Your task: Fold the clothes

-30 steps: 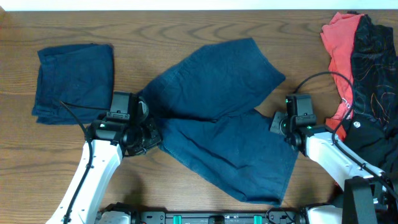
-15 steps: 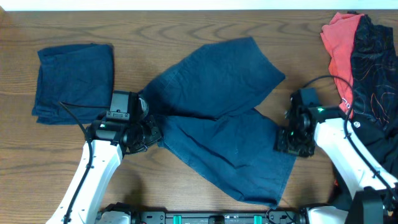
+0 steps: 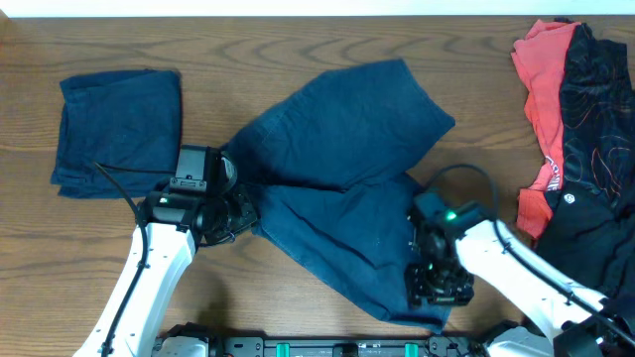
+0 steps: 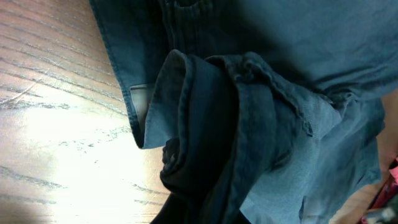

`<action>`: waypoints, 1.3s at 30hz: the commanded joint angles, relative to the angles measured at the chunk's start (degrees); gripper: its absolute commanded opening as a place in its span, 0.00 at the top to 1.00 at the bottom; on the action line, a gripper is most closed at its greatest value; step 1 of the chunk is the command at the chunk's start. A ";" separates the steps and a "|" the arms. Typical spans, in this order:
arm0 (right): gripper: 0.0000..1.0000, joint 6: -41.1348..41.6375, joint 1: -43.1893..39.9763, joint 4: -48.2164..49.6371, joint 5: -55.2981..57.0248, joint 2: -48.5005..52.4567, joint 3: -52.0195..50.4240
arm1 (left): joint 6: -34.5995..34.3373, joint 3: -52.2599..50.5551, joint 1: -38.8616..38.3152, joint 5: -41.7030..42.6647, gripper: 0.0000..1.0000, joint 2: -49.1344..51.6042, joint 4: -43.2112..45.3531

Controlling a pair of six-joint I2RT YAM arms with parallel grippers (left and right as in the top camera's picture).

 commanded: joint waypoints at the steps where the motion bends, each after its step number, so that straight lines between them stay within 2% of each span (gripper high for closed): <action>1: 0.45 5.51 4.52 -0.52 -0.15 -0.61 -0.98 | -0.52 -0.09 0.11 -0.68 0.94 -0.22 -0.17; 10: 0.44 13.79 14.80 -0.92 4.07 -0.61 -0.98 | -0.52 -0.09 0.11 -0.68 0.94 -0.22 -0.17; 18: 0.44 23.91 20.59 -0.90 13.00 -0.59 -1.01 | -0.52 -0.09 0.11 -0.44 0.94 -0.22 -0.63; 32: 0.45 23.80 26.75 -1.33 10.03 -0.59 -1.01 | -0.52 -0.09 0.11 -0.44 0.94 -0.22 -0.81; 39: 0.45 23.82 27.23 -3.91 10.16 -0.59 -1.01 | -0.52 -0.09 0.11 -0.44 0.94 -0.22 -0.81</action>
